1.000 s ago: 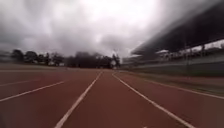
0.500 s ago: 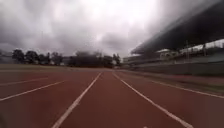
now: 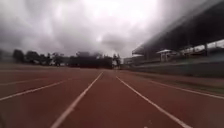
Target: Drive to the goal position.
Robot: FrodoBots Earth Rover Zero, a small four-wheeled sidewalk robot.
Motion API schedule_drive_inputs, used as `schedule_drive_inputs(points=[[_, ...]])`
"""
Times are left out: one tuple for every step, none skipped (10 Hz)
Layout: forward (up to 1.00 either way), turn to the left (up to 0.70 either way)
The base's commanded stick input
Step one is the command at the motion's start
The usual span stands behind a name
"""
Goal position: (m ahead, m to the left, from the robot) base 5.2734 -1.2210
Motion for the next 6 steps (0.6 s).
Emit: schedule_drive_inputs(points=[[0.67,0.0],[0.67,0.0],[0.67,0.0],[0.67,0.0],[0.67,0.0],[0.67,0.0]])
